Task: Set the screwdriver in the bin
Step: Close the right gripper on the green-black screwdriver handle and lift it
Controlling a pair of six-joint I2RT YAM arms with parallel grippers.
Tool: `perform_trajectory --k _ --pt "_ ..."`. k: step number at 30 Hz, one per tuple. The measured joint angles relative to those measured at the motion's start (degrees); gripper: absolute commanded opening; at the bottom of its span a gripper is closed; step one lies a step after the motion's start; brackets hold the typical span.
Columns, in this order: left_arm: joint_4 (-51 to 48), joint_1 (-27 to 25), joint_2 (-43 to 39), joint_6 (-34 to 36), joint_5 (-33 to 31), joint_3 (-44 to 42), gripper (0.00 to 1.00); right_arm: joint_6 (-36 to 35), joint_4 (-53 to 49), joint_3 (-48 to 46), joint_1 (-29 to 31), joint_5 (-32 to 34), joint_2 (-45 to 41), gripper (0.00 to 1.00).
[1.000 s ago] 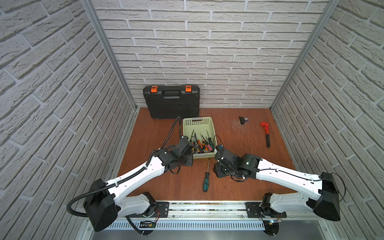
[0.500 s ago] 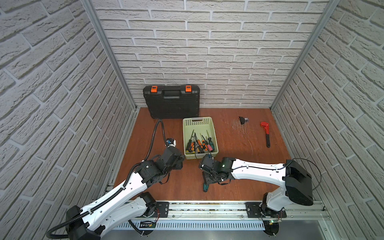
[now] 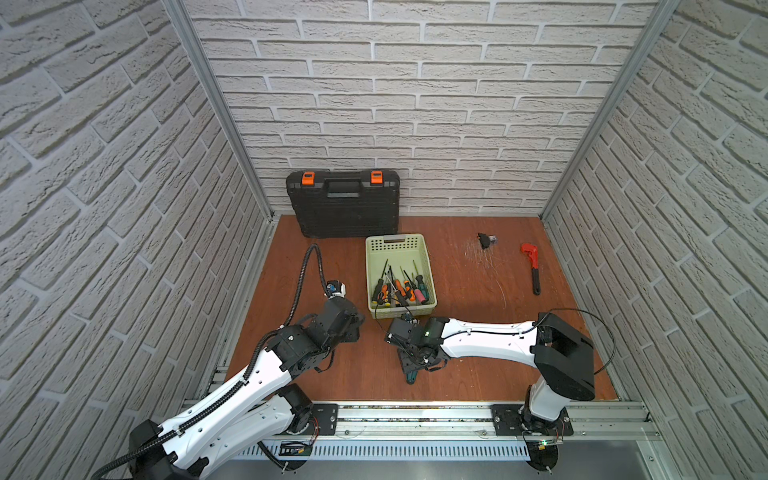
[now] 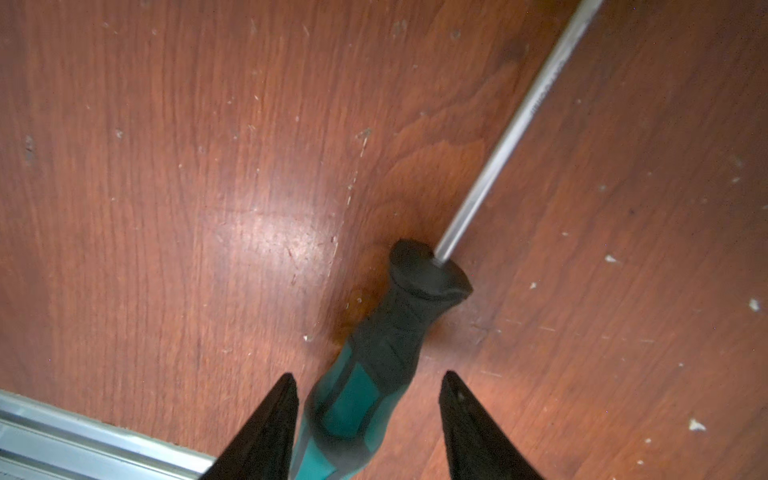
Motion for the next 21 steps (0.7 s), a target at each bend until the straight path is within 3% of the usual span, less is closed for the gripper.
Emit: perform_trajectory --k 4,15,21 --pt "-0.11 0.72 0.37 0.00 0.04 0.00 0.55 -0.37 0.48 -0.52 -0.37 0.11 0.81 0.46" --pt "-1.14 1.11 2.38 0.02 0.11 0.28 0.55 -0.92 2.27 -2.25 -1.55 -0.61 1.25 0.36" --pt "-1.81 1.53 2.84 0.17 0.13 0.94 0.55 -1.05 3.93 -3.41 -1.62 -0.98 0.76 0.15"
